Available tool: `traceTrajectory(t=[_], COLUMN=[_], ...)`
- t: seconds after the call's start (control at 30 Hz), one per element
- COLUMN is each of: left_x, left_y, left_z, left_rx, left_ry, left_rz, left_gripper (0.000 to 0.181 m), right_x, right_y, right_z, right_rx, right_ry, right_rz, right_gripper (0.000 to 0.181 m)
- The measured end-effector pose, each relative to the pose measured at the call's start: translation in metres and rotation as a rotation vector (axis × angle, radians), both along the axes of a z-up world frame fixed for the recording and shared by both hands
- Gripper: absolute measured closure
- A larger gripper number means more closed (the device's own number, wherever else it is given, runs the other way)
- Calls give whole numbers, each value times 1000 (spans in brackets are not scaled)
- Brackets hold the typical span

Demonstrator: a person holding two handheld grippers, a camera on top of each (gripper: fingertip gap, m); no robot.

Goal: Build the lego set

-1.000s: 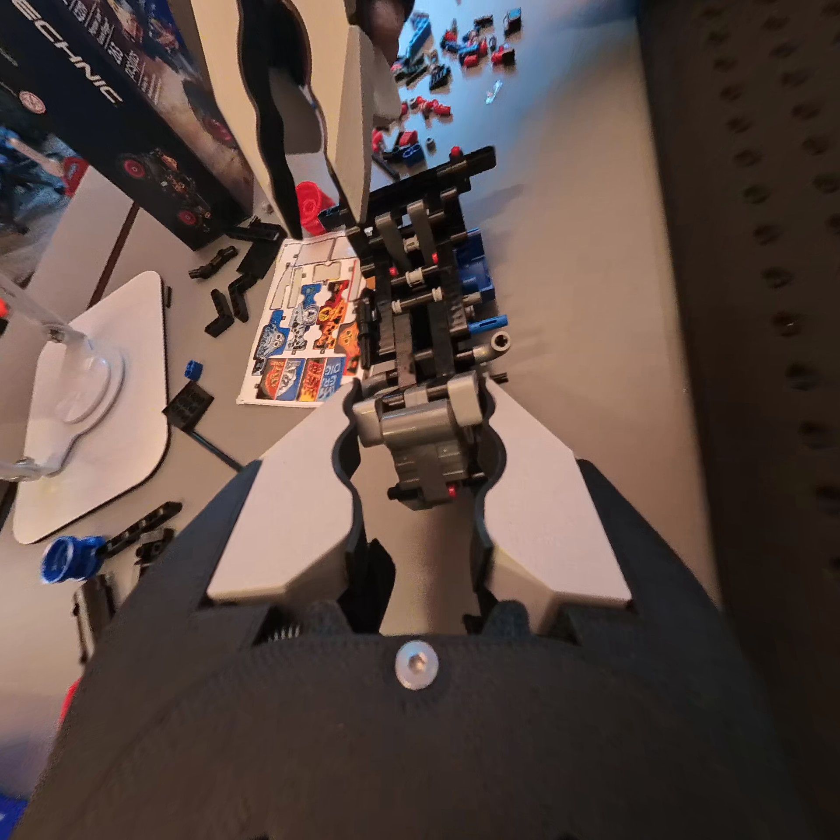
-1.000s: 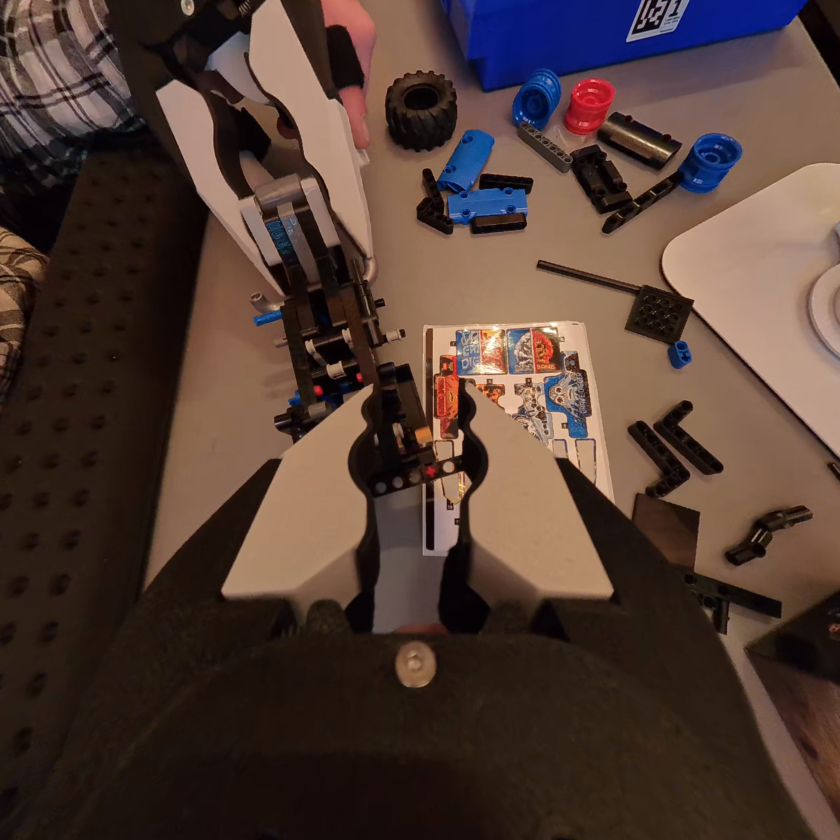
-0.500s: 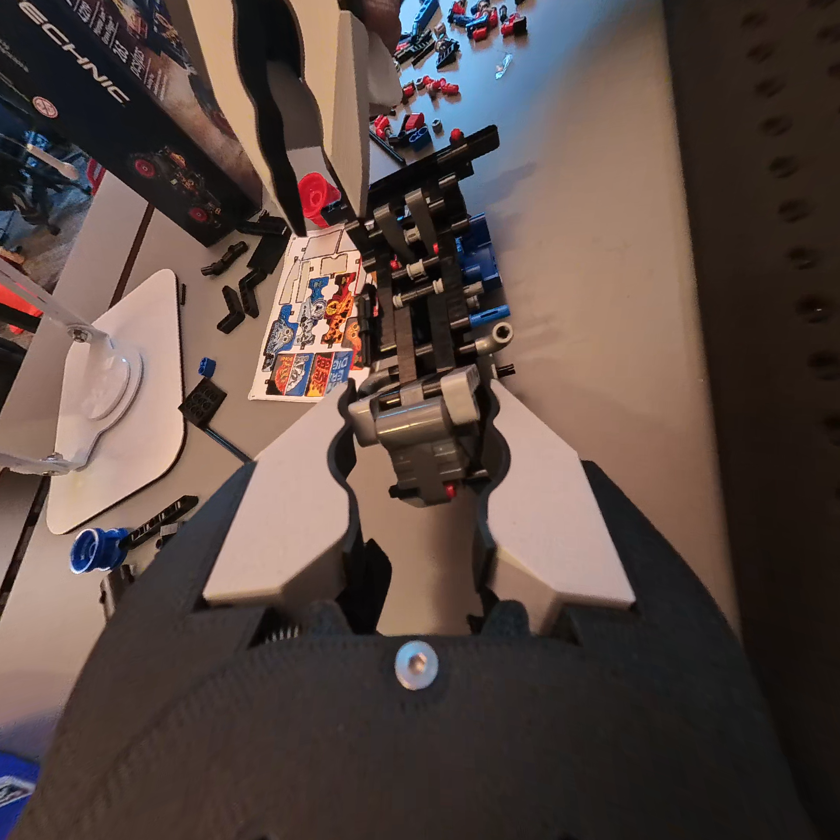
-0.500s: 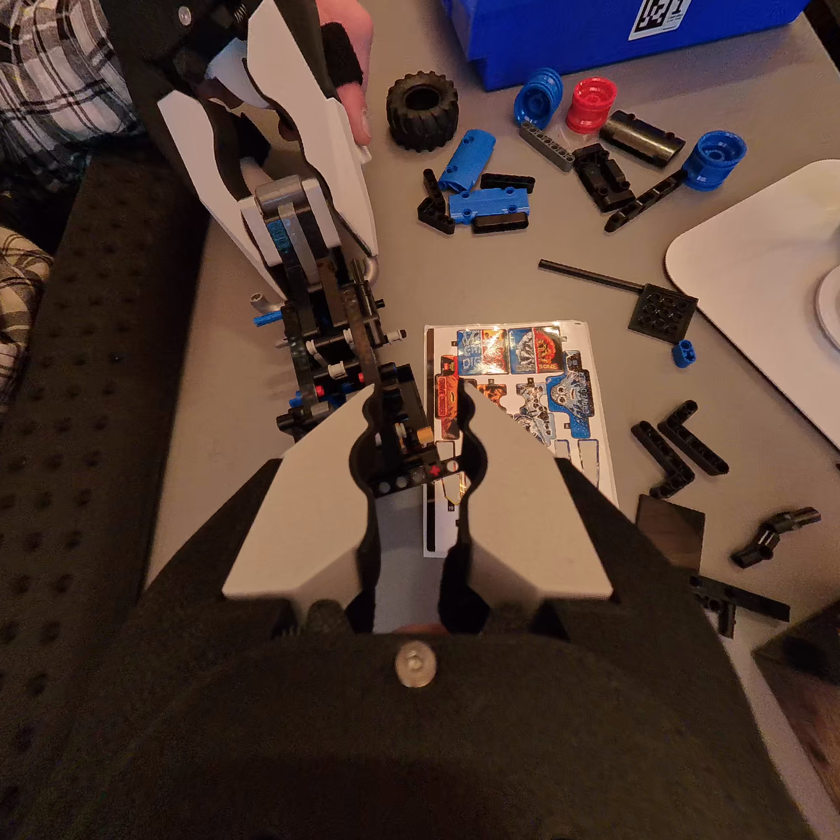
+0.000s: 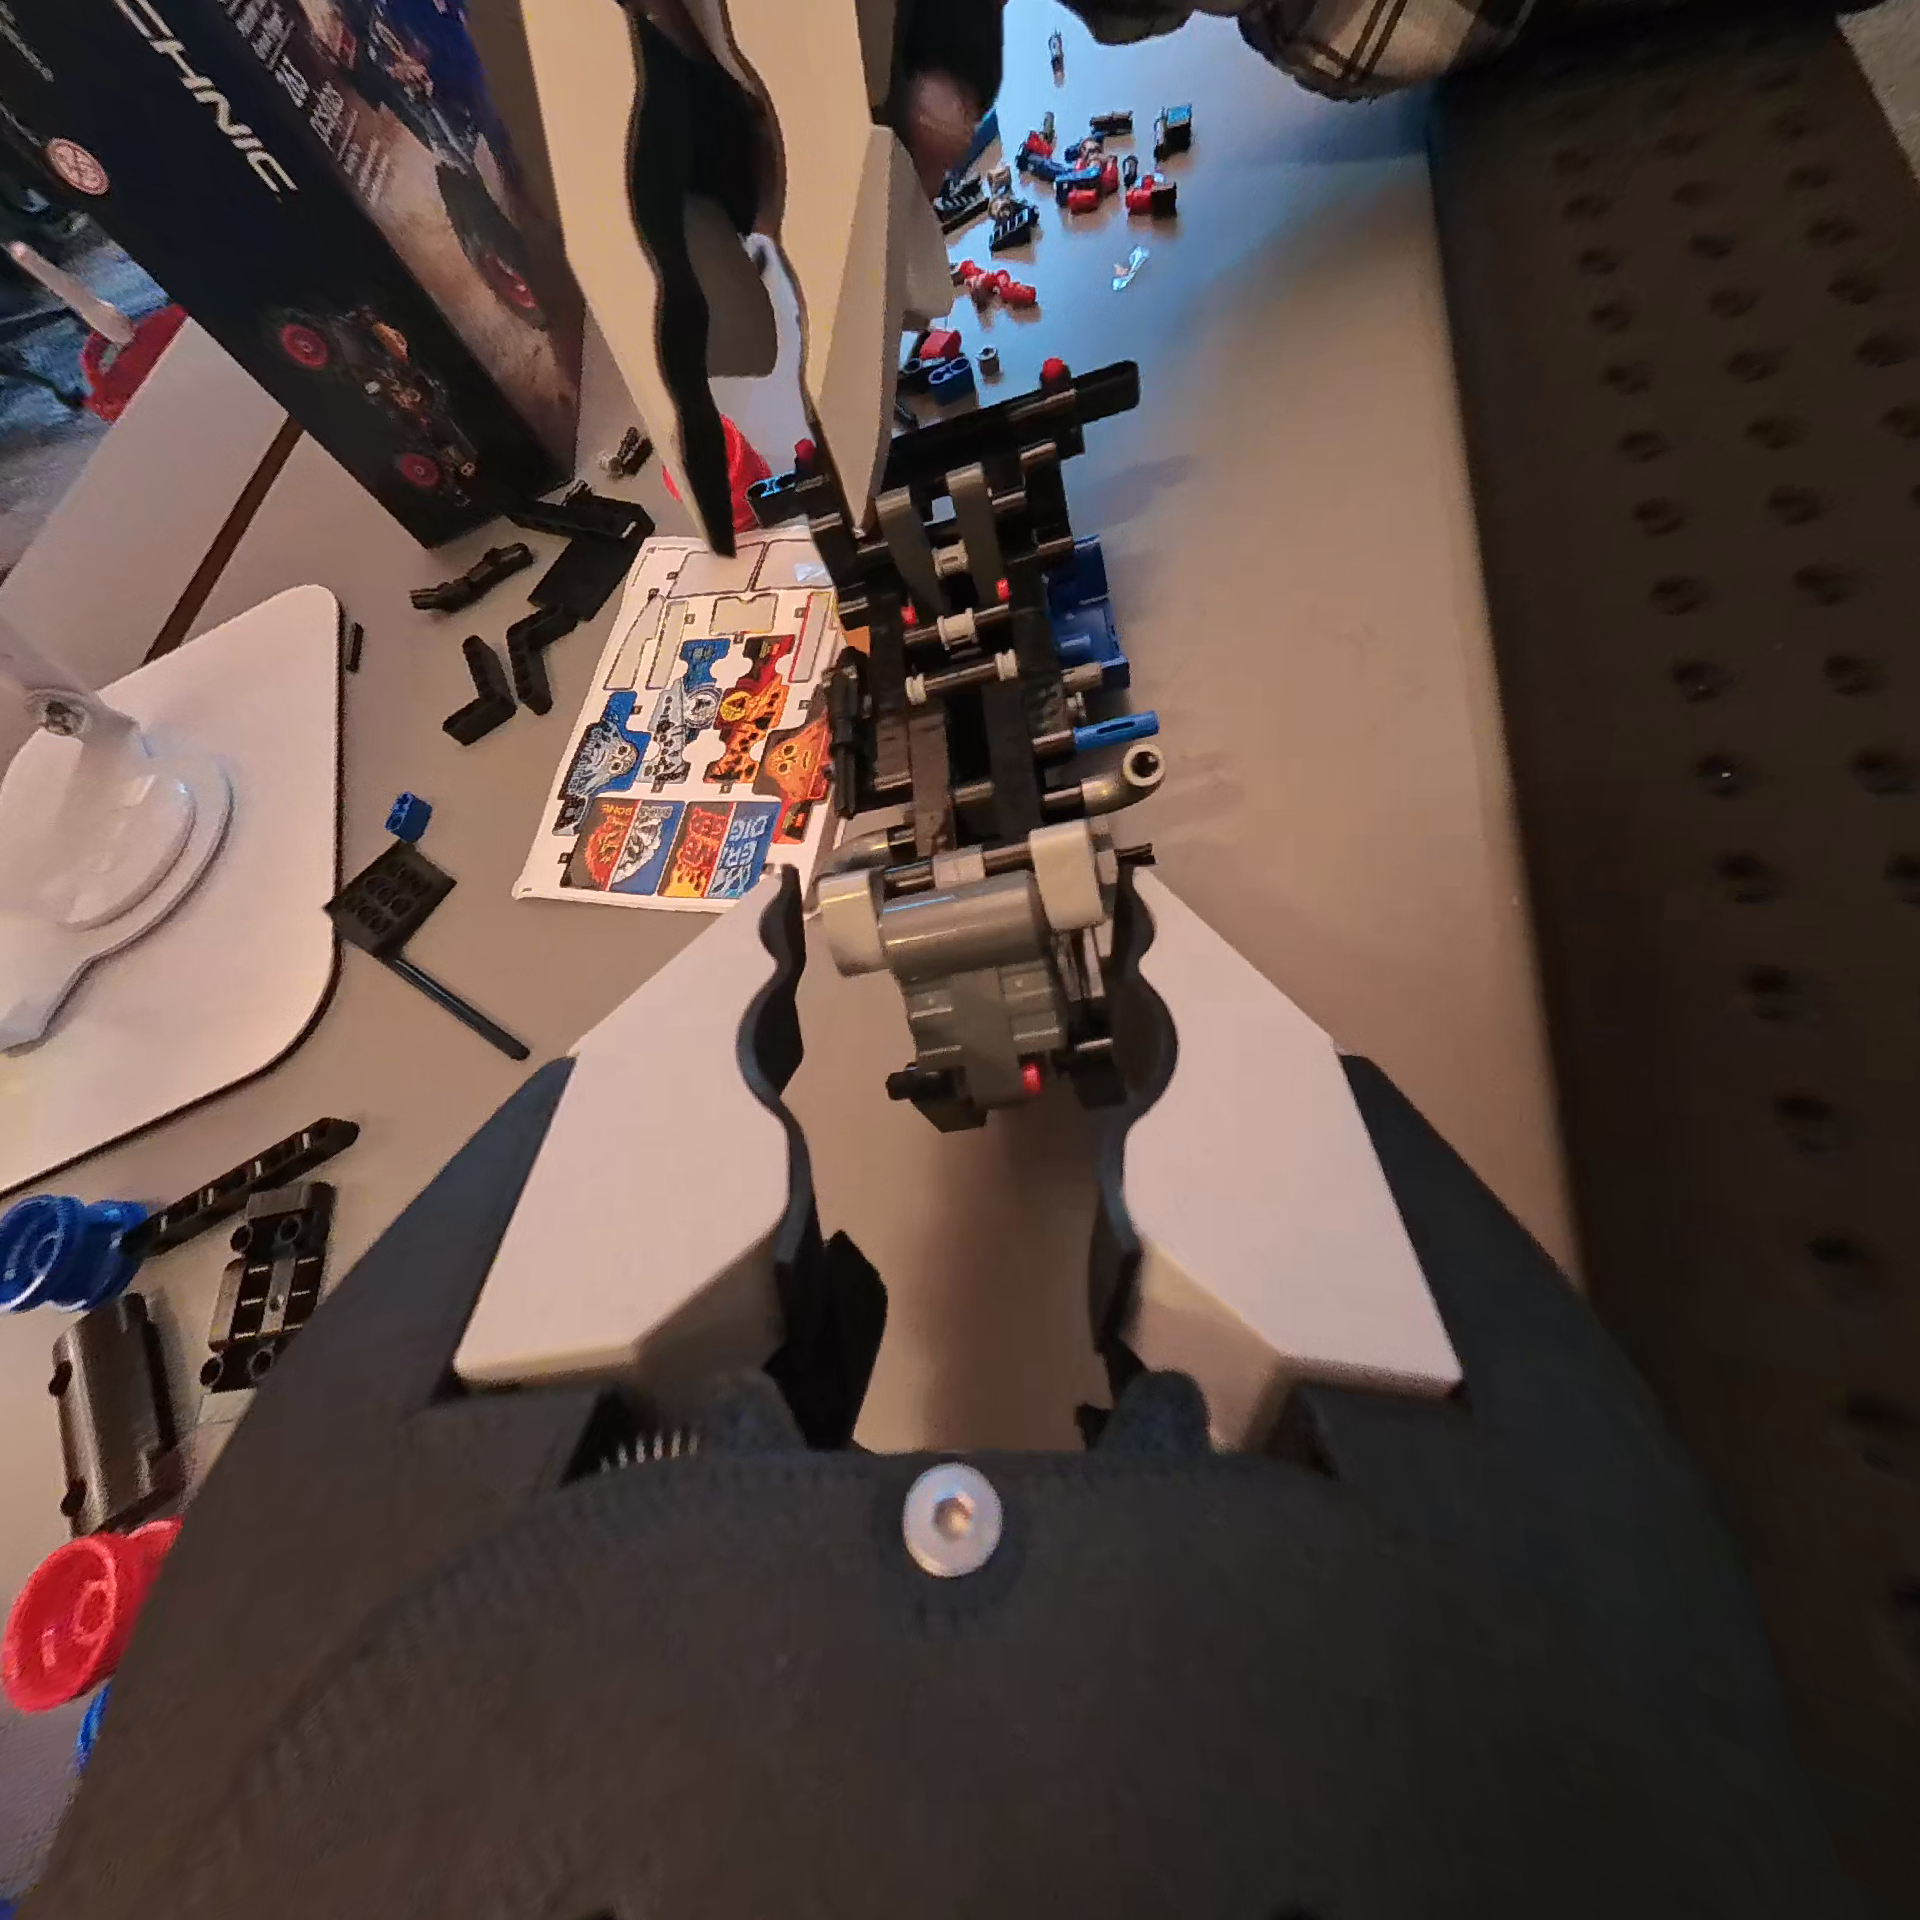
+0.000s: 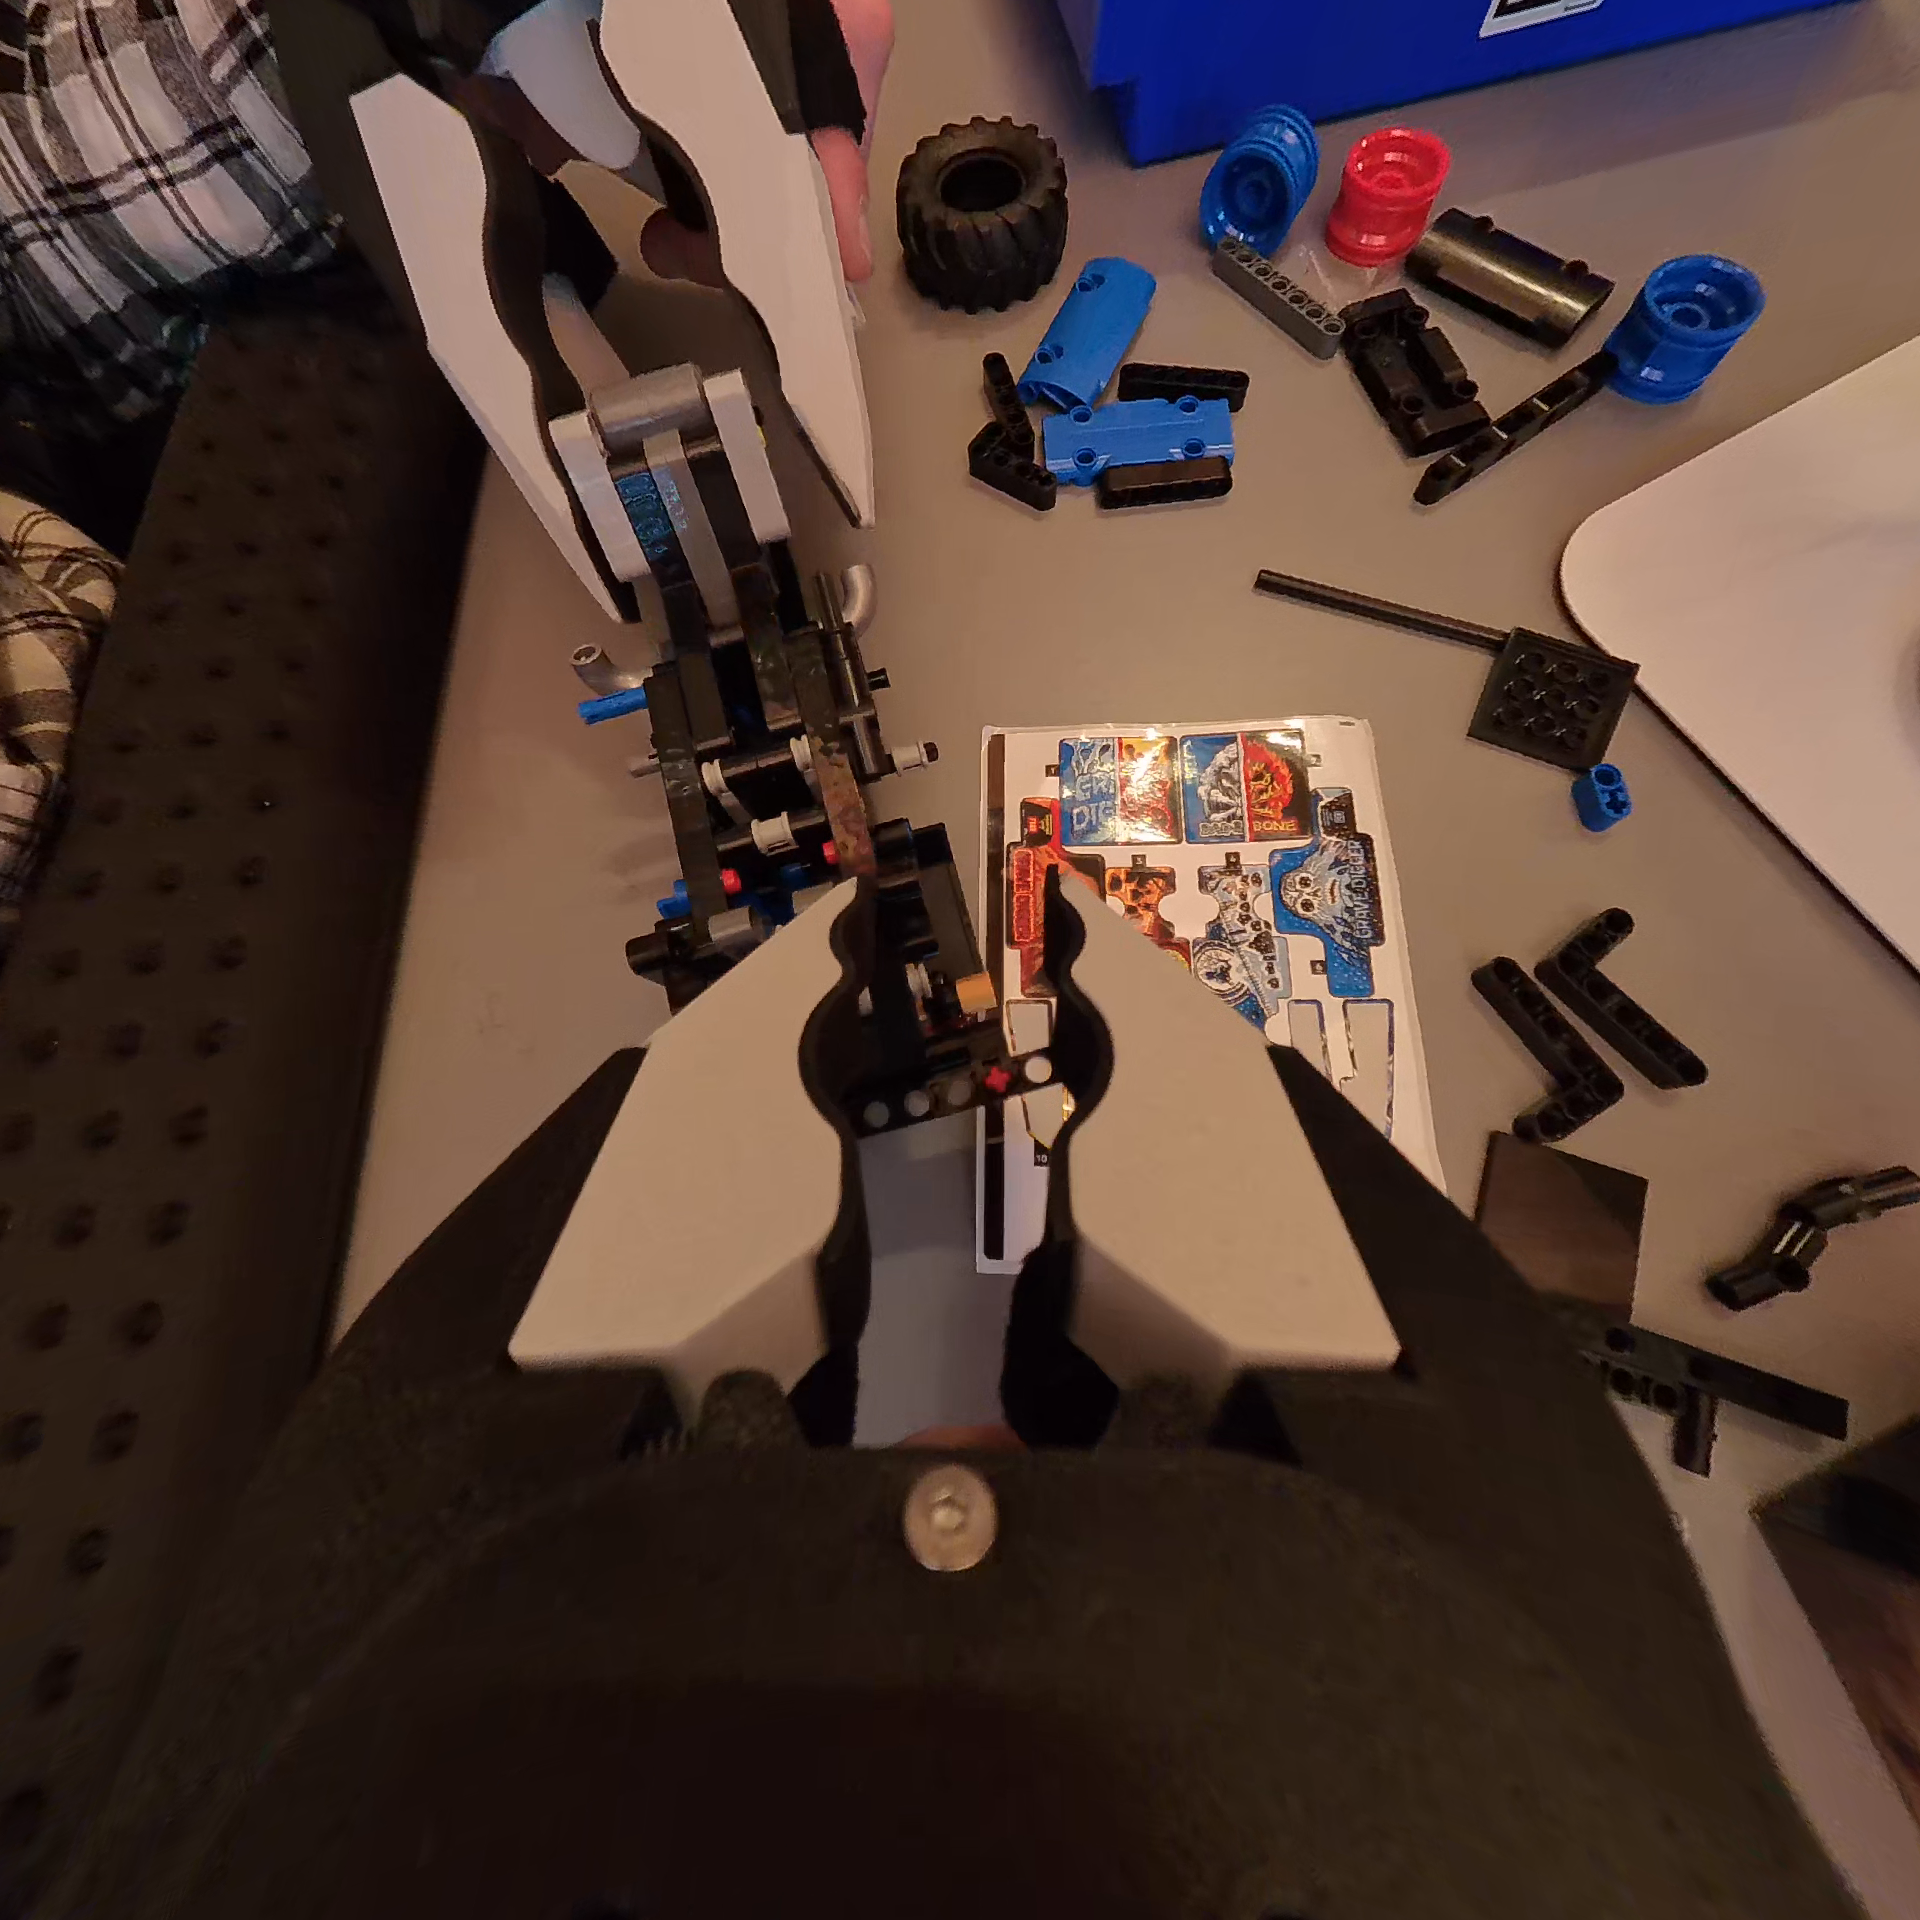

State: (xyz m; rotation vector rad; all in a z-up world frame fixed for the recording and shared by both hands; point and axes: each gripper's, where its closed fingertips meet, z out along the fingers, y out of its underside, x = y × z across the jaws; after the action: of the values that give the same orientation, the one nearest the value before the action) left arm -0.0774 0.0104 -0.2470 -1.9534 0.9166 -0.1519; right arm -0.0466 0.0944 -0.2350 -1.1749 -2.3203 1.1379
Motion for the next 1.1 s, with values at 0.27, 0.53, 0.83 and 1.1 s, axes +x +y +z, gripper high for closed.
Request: traceTrajectory(t=[0.27, 0.53, 0.83, 1.1], left_x=[-2, 3, 3, 2], left_y=[-1, -2, -2, -4], left_z=[-2, 4, 6, 4], left_rx=[-17, -24, -44, -71], left_ry=[-27, -59, -124, -143], left_rz=[-4, -13, -4, 0], left_gripper=[127, 127, 124, 128], right_x=[0, -1, -2, -2], right_y=[-2, -2, 0, 0], right_z=[-2, -3, -5, -6], right_rx=[-2, -17, -44, -63], right_ry=[-4, -5, -9, -15], right_rz=[7, 6, 5, 7], right_gripper=[152, 151, 150, 150])
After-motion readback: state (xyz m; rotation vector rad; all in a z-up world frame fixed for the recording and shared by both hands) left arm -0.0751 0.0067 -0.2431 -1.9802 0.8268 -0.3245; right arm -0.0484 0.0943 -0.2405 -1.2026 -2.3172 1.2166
